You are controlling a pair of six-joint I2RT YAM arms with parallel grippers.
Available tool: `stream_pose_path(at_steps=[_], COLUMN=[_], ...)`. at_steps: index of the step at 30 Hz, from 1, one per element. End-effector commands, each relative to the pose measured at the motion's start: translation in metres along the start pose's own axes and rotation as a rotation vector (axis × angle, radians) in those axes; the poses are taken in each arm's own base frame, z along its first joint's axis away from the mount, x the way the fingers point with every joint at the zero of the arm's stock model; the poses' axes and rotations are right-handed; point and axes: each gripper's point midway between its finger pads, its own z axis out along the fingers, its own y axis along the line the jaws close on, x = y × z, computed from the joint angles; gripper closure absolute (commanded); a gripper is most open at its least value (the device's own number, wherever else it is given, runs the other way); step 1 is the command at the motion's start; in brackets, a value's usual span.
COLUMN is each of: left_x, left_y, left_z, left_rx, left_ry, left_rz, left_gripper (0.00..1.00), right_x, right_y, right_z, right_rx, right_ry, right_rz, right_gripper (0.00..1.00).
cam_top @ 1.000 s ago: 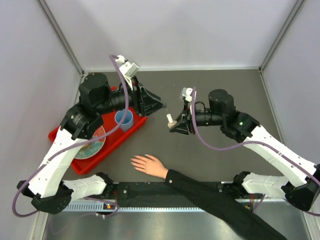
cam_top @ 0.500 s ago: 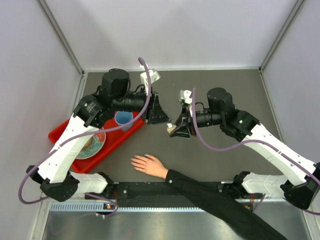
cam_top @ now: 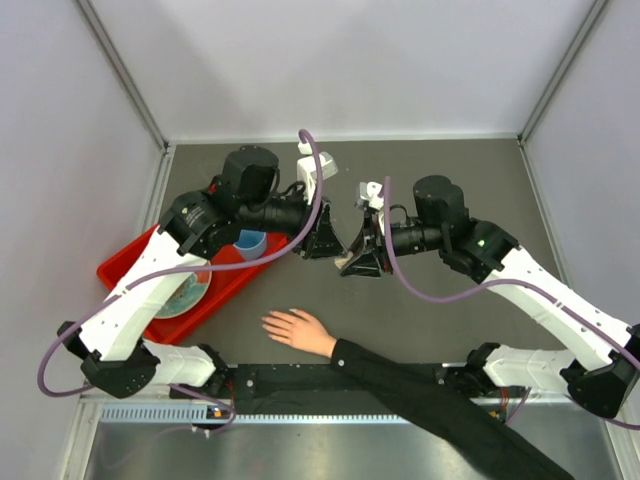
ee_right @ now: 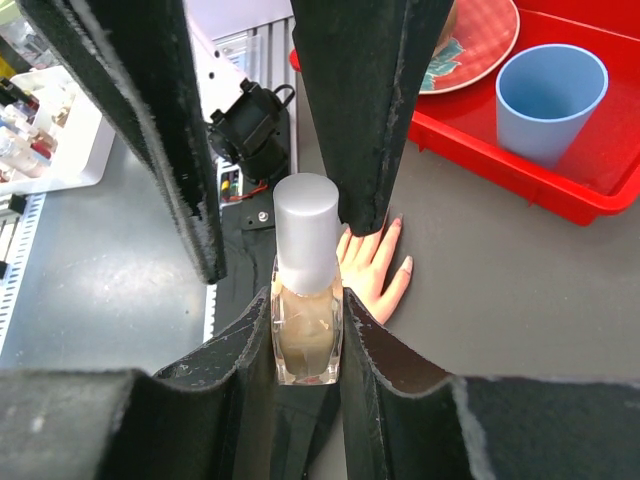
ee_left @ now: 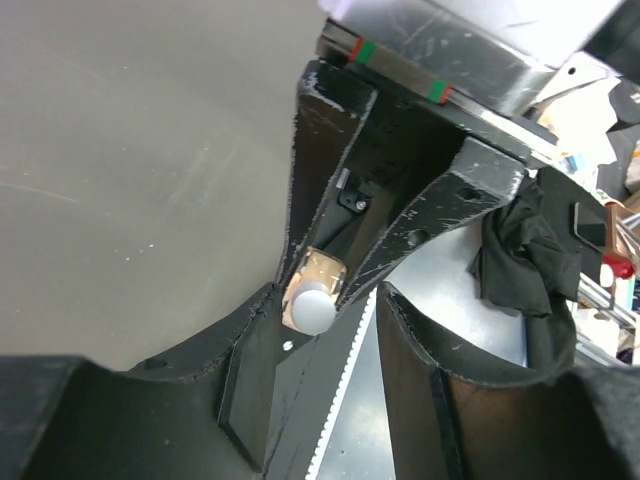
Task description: Paint the nails
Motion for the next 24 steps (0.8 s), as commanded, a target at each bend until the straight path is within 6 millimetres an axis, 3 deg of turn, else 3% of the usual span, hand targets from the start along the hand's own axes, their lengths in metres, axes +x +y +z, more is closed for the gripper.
stream_pose_path(at_steps=[1, 8, 11, 13, 19, 24], left_x=[-0.009, -0.009, -0.010, -0.010, -0.016, -0.026], left_y=[-0.005, -0.004, -0.003, 0.003, 0.024, 0.029], left_z=[-0.008, -0.010, -0.010, -0.009, -0.012, -0.019], left_rx=[-0.013, -0.024, -0.035, -0.071, -0.211, -0.285], left_ry=[-0.030, -0.031, -0.032, -0.024, -0.032, -0.052], left_rz=[0.037, 0.028, 0.016, -0.003, -0.062, -0.117], left_gripper=[0.53, 0.71, 0.85, 1.00, 1.00, 1.00], right_x=[-0.027, -0.028, -0.029, -0.029, -0.029, -0.024], right_y=[0.005, 0.005, 0.001, -0.005, -0.022, -0.036], right_z=[-0.006, -0.008, -0.010, -0.012, -0.018, -0.015], right_rx=[-0.003, 0.005, 0.037, 0.080, 0.197, 0.282], right_ry=[-0.072, -0.077, -0.083, -0.089, -0.110, -0.086], right_rz=[-0.093, -0.105, -0.112, -0.116, -0.137, -0.137], right_gripper=[1.00, 1.00, 1.00, 1.00, 1.00, 1.00])
